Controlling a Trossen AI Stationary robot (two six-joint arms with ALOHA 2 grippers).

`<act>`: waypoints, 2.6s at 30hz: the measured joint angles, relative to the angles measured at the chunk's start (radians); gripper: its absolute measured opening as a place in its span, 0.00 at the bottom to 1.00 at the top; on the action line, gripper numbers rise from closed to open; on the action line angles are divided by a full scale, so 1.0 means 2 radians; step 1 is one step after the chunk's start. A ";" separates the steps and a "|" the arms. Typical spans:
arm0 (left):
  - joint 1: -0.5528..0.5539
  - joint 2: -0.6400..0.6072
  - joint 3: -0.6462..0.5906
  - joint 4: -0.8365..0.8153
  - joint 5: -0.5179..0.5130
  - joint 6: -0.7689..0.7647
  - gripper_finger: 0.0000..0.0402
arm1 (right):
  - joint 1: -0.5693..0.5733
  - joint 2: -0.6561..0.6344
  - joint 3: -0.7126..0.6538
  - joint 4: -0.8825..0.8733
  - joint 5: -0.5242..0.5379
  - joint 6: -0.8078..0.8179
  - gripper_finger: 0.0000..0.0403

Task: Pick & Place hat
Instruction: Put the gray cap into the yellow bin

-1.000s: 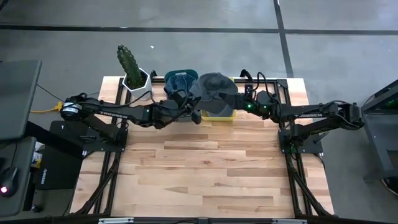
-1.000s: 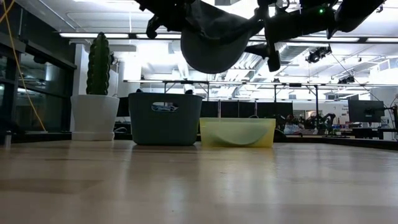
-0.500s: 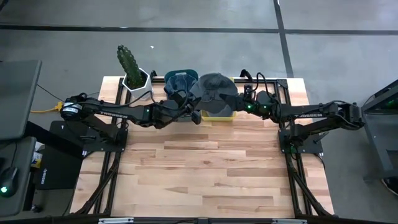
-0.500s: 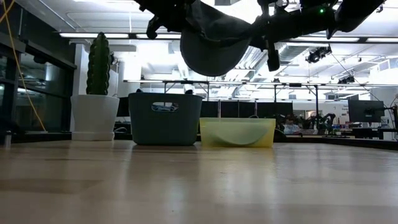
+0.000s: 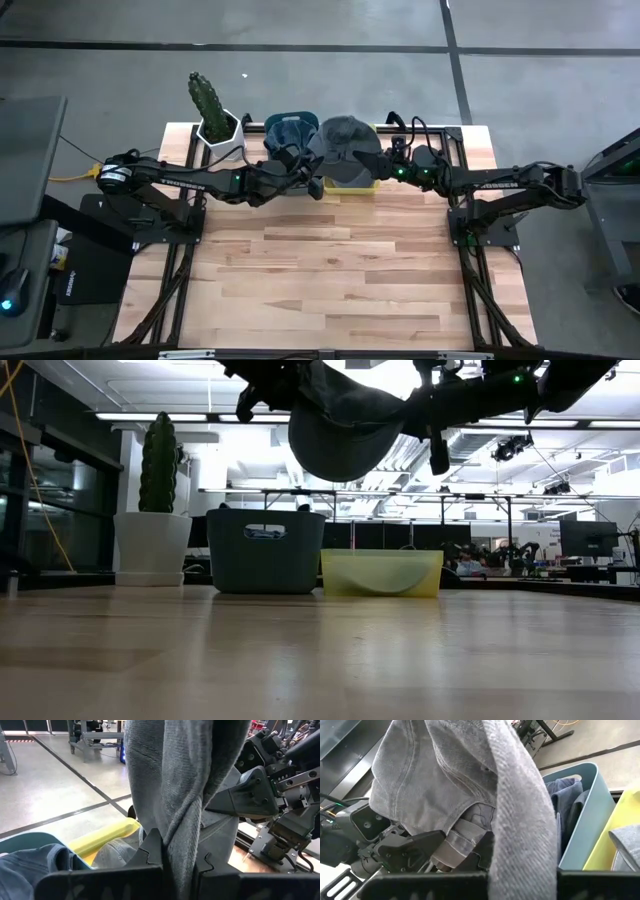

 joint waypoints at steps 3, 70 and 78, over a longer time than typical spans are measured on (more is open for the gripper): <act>0.000 0.000 0.000 0.000 0.000 0.000 0.03 | 0.000 0.000 0.000 0.000 -0.002 0.000 0.02; -0.001 -0.158 -0.007 -0.336 0.028 -0.116 0.67 | -0.193 -0.030 0.088 -0.319 -0.288 -0.086 0.01; -0.003 -0.225 -0.128 -0.233 0.041 -0.173 0.67 | -0.239 -0.029 0.147 -0.455 -0.297 -0.170 0.01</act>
